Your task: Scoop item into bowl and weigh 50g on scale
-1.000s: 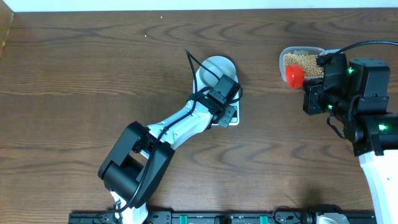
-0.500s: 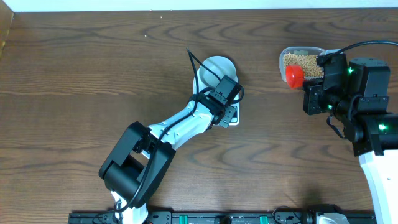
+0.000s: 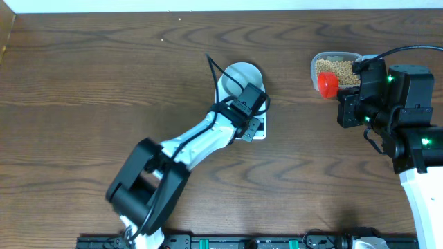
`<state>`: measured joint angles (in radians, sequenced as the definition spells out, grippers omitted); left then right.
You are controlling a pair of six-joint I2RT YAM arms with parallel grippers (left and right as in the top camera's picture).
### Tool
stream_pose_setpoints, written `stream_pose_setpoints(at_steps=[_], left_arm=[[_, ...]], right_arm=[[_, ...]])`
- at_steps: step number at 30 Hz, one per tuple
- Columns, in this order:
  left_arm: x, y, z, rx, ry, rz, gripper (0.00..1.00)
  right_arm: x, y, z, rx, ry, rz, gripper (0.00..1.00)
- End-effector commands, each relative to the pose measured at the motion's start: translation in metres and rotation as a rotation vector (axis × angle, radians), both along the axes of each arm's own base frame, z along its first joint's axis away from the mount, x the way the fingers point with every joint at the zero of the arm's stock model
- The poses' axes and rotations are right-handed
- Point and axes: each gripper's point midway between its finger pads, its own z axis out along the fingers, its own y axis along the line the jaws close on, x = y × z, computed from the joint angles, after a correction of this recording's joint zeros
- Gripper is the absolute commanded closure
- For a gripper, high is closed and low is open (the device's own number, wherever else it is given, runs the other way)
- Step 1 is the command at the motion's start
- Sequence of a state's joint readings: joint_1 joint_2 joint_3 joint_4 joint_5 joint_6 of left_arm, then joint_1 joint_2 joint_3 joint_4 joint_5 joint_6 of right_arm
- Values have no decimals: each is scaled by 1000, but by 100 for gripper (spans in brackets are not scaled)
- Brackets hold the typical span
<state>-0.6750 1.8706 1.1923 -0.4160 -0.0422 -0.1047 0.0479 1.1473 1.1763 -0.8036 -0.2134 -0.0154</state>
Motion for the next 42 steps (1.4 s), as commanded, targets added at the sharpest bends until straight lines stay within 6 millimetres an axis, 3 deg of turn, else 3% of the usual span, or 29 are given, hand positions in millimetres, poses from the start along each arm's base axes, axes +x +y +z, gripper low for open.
stream_pose_setpoints(at_steps=[1,5,8,10,14,15,18,19,20,26,42], left_arm=[[15,-2,87,-118,-190,21,93],[10,2,148,-196,-312,-2,93],[3,7,168,-214,-340,-5,86],[0,10,168,-208,-332,-5,77],[-4,13,162,-190,-309,-5,47],[-5,13,161,-186,-304,-6,25],[-6,15,160,-181,-296,-5,21],[-6,15,159,-179,-293,-5,7],[-7,15,158,-176,-290,-5,5],[-19,22,146,-148,-221,4,5],[-29,30,137,-106,-169,3,5]], right_arm=[[2,-1,10,-5,-27,11,99],[2,-1,10,-6,-28,11,99],[2,-1,10,-6,-28,11,99],[2,-1,10,-6,-28,12,99],[2,-1,11,-14,-36,21,99],[2,-1,11,-22,-39,28,99],[2,0,11,-41,-46,53,99],[1,2,11,-41,-48,67,99],[0,5,11,-35,-49,89,99],[-10,24,10,26,-30,193,99],[-9,23,11,55,-20,157,99]])
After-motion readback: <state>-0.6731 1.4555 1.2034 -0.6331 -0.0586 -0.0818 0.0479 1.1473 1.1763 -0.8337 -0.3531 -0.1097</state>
